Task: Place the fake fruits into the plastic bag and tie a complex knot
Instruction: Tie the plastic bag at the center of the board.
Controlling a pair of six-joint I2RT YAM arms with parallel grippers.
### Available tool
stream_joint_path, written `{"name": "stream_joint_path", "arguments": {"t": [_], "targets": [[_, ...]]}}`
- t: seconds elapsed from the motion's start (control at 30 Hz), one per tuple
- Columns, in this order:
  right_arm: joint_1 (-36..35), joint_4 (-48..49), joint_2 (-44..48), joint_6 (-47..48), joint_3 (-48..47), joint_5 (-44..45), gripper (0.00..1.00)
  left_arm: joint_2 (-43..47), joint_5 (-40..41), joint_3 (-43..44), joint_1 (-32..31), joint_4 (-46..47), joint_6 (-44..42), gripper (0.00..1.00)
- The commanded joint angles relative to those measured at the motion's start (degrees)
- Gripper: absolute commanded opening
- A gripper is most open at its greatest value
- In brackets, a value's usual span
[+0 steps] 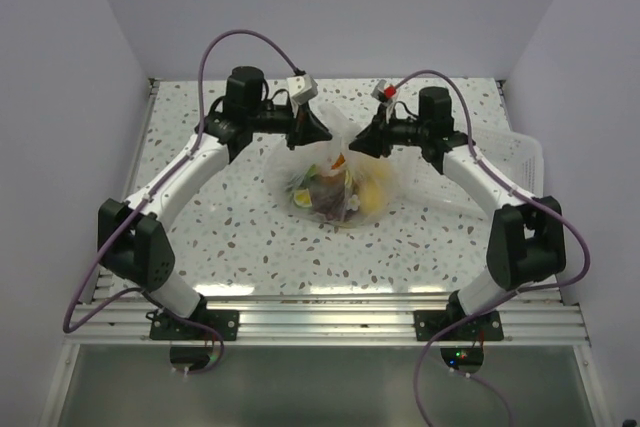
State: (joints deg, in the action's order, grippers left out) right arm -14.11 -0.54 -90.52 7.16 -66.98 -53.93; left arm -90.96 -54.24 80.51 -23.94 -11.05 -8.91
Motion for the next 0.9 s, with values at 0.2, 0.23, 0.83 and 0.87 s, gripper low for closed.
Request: {"name": "stream_joint_path", "arguments": {"t": [0.2, 0.23, 0.83, 0.87], "targets": [[-3.20, -9.56, -2.56, 11.11, -8.42, -5.65, 0.37, -3.78, -0.34, 7.81, -1.54, 4.81, 2.05, 0.00], [-3.21, -10.88, -2.82, 12.17, -8.95, -6.35, 0.45, -4.22, -0.52, 8.08, -1.54, 4.98, 2.14, 0.00], [-4.44, -6.41, -5.89, 10.33, -10.19, -13.83, 0.71, -7.91, -5.78, 8.52, -1.63, 9.02, 6.97, 0.00], [-4.52, -5.89, -6.42, 9.55, -10.10, -13.92, 0.70, -8.18, -6.14, 8.61, -1.63, 9.64, 7.32, 0.00]]}}
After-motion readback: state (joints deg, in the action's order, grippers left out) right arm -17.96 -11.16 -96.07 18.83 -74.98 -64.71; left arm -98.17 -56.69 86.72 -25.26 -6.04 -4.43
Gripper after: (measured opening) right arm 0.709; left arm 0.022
